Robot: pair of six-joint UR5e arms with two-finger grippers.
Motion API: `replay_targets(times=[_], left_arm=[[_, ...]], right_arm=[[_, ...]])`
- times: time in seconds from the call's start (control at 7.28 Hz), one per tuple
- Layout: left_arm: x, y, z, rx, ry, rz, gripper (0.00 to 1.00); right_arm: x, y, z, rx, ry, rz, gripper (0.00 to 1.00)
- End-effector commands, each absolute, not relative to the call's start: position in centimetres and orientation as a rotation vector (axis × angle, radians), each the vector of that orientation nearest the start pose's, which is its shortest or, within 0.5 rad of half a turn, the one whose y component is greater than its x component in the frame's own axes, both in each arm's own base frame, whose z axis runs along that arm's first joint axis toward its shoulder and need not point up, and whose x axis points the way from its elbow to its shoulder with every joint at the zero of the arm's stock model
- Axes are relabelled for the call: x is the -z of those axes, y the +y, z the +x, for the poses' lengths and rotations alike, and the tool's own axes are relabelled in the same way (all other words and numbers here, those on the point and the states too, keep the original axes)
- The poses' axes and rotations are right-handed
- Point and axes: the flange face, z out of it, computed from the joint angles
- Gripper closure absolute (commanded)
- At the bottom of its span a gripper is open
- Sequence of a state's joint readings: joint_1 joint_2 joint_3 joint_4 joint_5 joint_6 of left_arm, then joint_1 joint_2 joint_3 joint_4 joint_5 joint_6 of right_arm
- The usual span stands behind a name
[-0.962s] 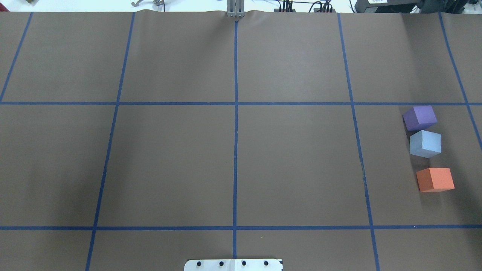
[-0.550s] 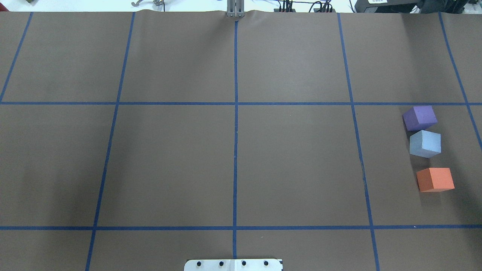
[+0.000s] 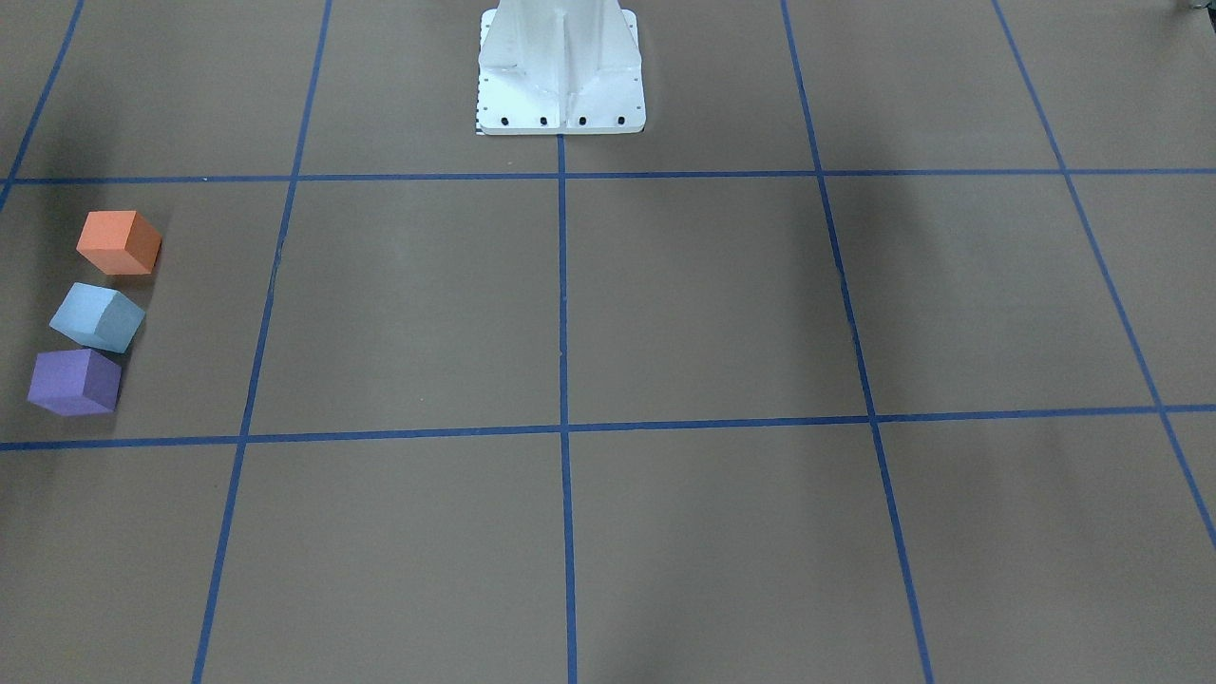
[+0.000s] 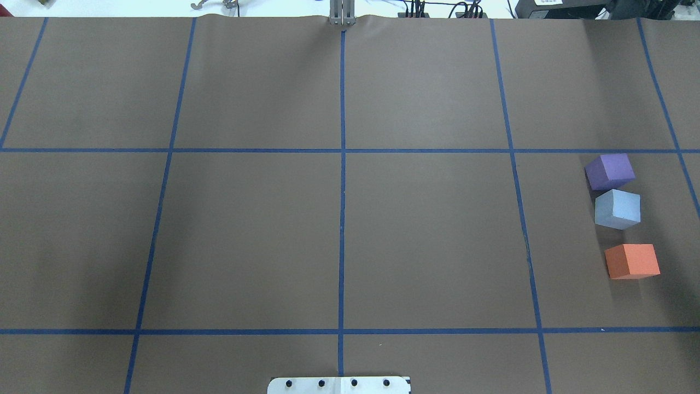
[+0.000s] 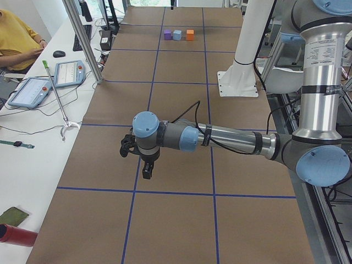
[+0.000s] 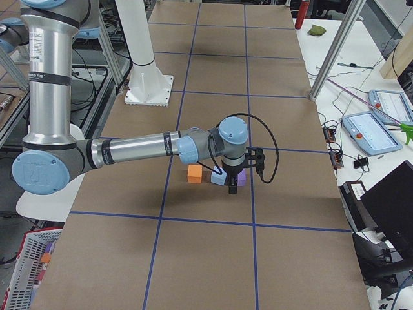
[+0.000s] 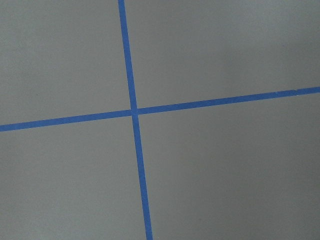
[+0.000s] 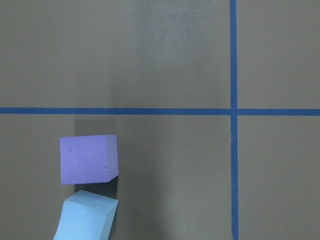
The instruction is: Place blue block between orange and purple blocks
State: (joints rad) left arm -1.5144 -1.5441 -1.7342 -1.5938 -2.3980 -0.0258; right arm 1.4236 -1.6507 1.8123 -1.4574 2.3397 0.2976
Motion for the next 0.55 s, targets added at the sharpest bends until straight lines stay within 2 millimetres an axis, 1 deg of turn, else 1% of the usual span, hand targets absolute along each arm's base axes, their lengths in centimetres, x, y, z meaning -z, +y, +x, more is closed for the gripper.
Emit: replay_targets(times=[0.0,0.14,0.27,0.41], left_arm=[[-58.3,-48.9,-3.2,-0.098,0.838,0.119,0.00],[-58.1,-49.0,-3.2,-0.100,0.840,0.123,0.00],[-57.1,-48.6,-3.1,-0.107,0.866,0.137,0.00],[-56.3,-48.7,-2.7,-0.119,0.895,0.143,0.00]], right_arm=[[-56.4,-47.2,-0.6,-0.034,-0.810,0.087,0.00],[-56.3,-47.0,-0.5,-0.033,-0.816,0.088,0.00],[-56.3,-46.9,-0.5,-0.033,-0.817,0.086,0.00],[-57.0,-46.6,-0.6,-0.038,-0.830,0.065,0.00]])
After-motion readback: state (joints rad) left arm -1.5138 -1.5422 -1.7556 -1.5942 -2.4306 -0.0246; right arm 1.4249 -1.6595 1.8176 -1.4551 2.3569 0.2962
